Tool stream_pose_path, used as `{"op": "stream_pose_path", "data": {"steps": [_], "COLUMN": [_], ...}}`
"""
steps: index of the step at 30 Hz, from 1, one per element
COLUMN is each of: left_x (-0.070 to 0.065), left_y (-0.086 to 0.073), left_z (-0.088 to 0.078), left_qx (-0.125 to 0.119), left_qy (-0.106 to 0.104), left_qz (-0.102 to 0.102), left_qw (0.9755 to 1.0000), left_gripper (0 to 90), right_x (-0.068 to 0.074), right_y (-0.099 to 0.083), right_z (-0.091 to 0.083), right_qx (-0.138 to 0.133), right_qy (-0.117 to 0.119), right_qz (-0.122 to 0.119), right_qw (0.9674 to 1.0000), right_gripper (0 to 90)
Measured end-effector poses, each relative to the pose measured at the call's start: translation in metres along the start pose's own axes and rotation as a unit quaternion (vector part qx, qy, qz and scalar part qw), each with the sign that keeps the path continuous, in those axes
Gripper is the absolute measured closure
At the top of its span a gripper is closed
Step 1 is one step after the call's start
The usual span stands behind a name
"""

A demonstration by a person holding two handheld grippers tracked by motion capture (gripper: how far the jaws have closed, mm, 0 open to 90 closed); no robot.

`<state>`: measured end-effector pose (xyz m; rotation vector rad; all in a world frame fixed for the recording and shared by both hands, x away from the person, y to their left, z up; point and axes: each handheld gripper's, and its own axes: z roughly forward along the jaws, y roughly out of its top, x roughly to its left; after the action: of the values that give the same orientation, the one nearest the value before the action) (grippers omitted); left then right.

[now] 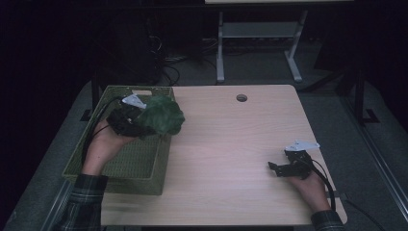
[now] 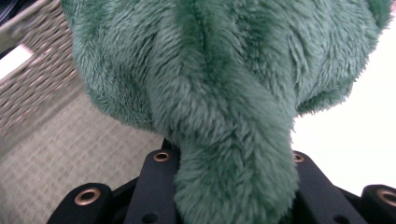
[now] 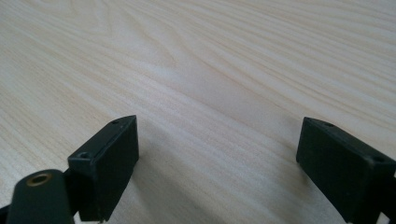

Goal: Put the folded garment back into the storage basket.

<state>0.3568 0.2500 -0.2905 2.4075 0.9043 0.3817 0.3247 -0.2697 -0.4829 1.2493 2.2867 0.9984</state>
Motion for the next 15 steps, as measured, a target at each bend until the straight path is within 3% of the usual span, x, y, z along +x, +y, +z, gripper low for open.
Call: {"op": "stream_pose_path", "data": {"steps": [2,7,15], "left_x": [0.002,0.016,0.029], "left_y": [-0.003,-0.03,-0.059], "left_z": [-0.001,-0.002,0.011], "left_qx": [0.002,0.008,0.025], "left_qy": [0.002,0.023,0.037], "left_qz": [-0.001,-0.035,-0.067], "left_qw": [1.0,0.9991,0.9968], "left_gripper": [70.2,70.2,70.1], "right_x": [0.0,0.0,0.0], "right_y": [0.0,0.0,0.0], "right_z": [0.0,0.0,0.0], "right_qx": [0.0,0.0,0.0], "right_qy": [0.0,0.0,0.0], "right_qz": [0.0,0.0,-0.001], "right_qw": [1.0,1.0,1.0], "right_gripper": [12.5,12.5,12.5]}}
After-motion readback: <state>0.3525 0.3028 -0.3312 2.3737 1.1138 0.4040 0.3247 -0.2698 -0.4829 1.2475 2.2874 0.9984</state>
